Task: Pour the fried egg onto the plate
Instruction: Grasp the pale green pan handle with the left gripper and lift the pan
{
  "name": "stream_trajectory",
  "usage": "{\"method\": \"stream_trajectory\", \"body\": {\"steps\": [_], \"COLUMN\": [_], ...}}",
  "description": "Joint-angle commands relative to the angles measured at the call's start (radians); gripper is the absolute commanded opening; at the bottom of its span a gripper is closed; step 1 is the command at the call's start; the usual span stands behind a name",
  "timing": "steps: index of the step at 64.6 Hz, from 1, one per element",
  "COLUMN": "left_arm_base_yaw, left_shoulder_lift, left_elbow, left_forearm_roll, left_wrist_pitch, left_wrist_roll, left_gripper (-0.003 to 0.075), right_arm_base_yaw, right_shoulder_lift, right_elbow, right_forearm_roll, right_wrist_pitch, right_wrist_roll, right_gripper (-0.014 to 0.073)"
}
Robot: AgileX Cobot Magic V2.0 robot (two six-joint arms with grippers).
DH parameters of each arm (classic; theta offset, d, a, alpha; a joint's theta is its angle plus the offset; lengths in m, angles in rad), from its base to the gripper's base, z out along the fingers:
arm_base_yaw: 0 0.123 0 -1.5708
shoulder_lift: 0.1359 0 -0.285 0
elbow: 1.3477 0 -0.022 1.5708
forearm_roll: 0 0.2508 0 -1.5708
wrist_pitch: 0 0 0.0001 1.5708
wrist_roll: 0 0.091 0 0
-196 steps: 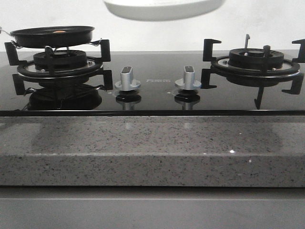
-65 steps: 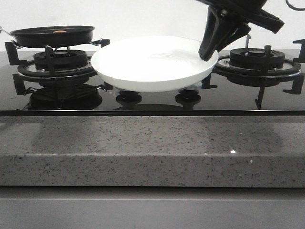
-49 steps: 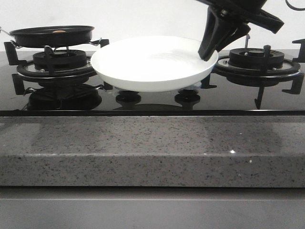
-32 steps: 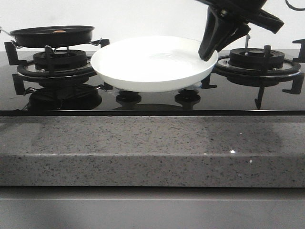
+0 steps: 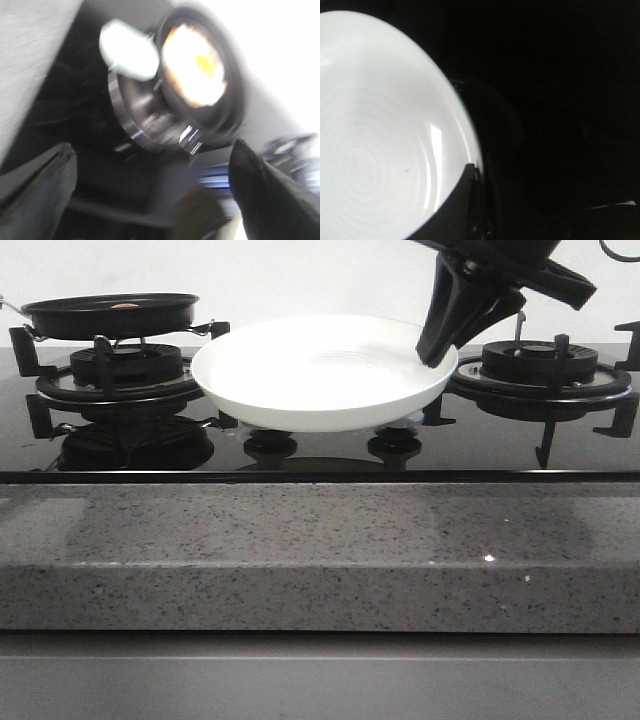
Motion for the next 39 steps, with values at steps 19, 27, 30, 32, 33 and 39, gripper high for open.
{"method": "stream_trajectory", "body": {"steps": [19,27,30,32,33,39], "left_arm_base_yaw": [-0.008,-0.008,-0.008,-0.008,-0.008,-0.008], "left_shoulder_lift": [0.224,0.275,0.291,0.302,0.305,0.331], "left_elbow": [-0.153,-0.168,-0.17,-0.17,-0.17,-0.17], "left_forearm_roll": [-0.318,-0.342,-0.347,-0.36,-0.363,-0.4], "left_wrist_pitch": [0.059,0.071,0.071,0.074,0.076,0.09], "left_wrist_roll": [0.039,0.039,0.039,0.039,0.039,0.039], "left_gripper": [0.0609,0.0609,0.0609,0.0609,0.0609,0.0609], "right_arm_base_yaw": [-0.004,-0.004,-0.004,-0.004,-0.004,-0.004], "right_shoulder_lift": [-0.046,-0.046,-0.046,-0.046,-0.046,-0.046], "right_elbow": [-0.028,-0.028,-0.028,-0.028,-0.028,-0.028], "right_forearm_roll": [0.033,0.033,0.033,0.033,0.033,0.033], "right_wrist_pitch": [-0.039,-0.039,-0.039,-0.039,-0.039,-0.039], "right_wrist_roll": [-0.01,-0.01,-0.01,-0.01,-0.01,-0.01], "right_gripper": [-0.0067,-0.0067,-0.0067,-0.0067,-0.0067,-0.0067]}}
